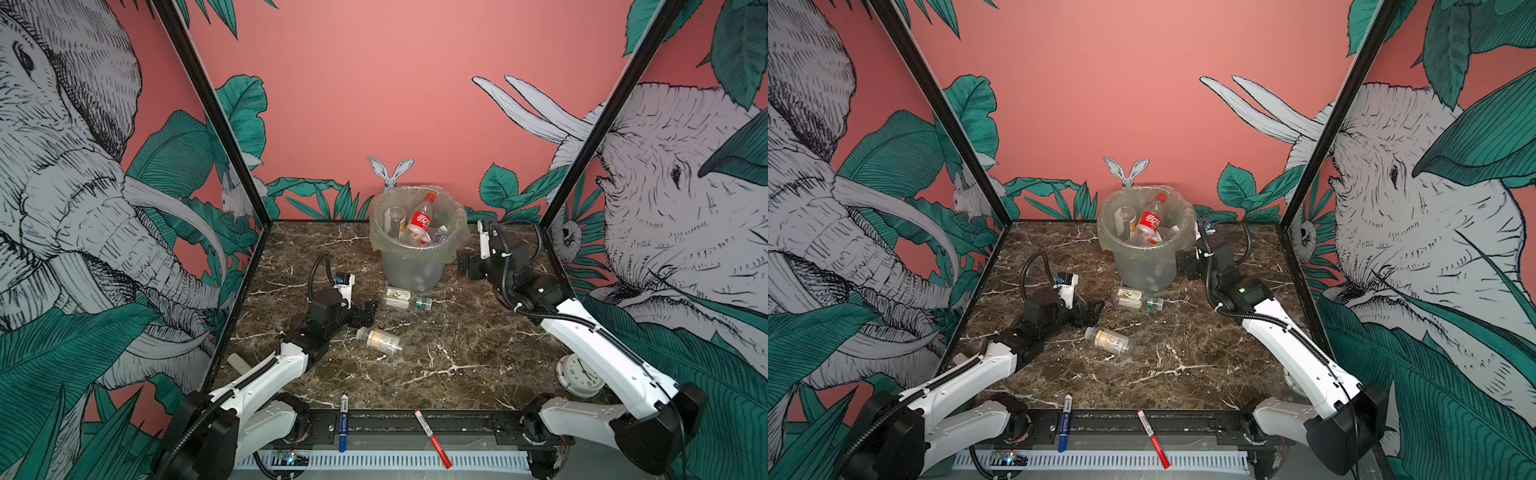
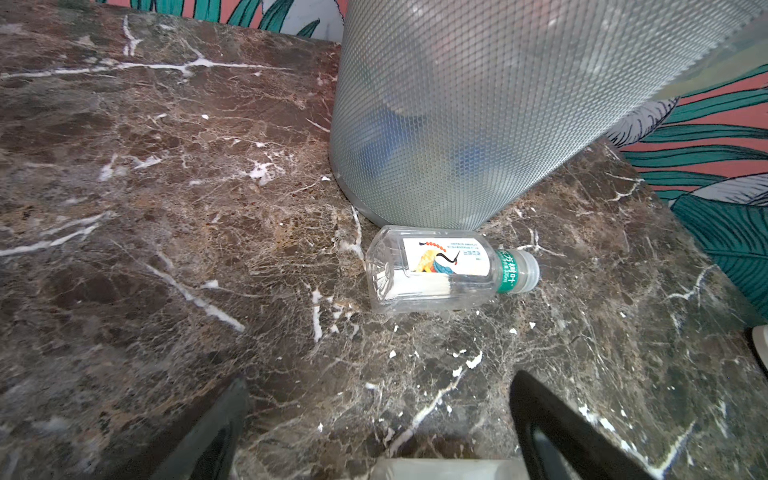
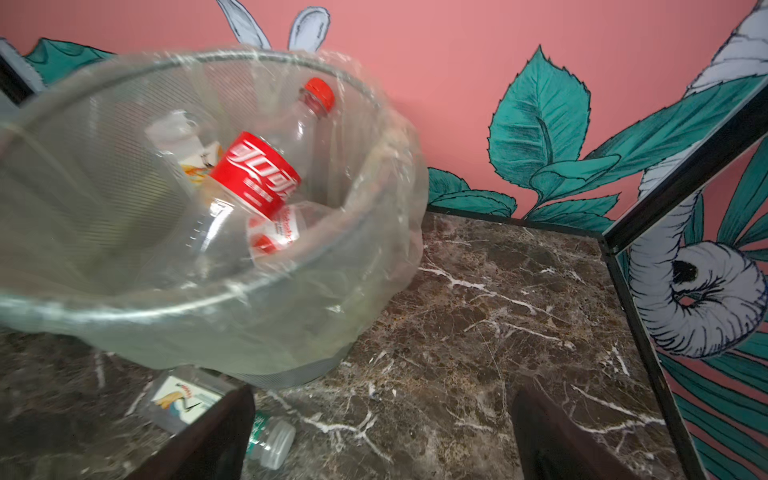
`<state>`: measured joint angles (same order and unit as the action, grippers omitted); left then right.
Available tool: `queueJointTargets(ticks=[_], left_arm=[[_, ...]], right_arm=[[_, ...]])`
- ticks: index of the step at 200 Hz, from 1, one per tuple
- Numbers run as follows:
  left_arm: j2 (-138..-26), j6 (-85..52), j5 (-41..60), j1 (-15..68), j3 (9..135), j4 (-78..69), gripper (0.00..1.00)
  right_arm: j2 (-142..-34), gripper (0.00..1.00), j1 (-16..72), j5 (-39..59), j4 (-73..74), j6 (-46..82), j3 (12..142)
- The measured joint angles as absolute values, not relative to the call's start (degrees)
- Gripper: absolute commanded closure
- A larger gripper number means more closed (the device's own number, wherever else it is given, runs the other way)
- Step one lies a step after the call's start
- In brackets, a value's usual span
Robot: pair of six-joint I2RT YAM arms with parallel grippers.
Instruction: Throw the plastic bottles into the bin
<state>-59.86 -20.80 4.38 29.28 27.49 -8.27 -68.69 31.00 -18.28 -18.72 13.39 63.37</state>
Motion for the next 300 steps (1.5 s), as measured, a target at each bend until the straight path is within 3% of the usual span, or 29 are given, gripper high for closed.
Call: queueJointTargets(ticks=[44, 80, 130, 201, 300], left_arm=[[-56.2, -24.7, -0.8, 33.9, 30.2, -0.6, 0.00], [-52.7, -29.5, -5.6, 38.4, 31.8, 7.4, 0.02], [-52.4, -37.0, -11.0, 46.1, 35.1, 15.4, 0.03], [-52.2, -43.3, -13.1, 46.9, 34.0, 19.0, 0.02], [-48.0, -41.9, -13.7, 43.4, 27.9, 22.5, 0.03]], right_arm=[[-67.0, 0.01, 28.9, -19.3, -7.4, 16.0, 45.3], [-67.0, 0.01, 28.9, -19.6, 0.1, 16.8, 38.5], [-67.0, 0.01, 28.9, -16.0, 3.3, 17.4, 38.0], [-70.0, 0.02, 29.4, -2.0, 4.1, 16.4, 40.8], [-88.9, 0.03, 53.6, -1.1, -6.5, 1.9, 57.9]])
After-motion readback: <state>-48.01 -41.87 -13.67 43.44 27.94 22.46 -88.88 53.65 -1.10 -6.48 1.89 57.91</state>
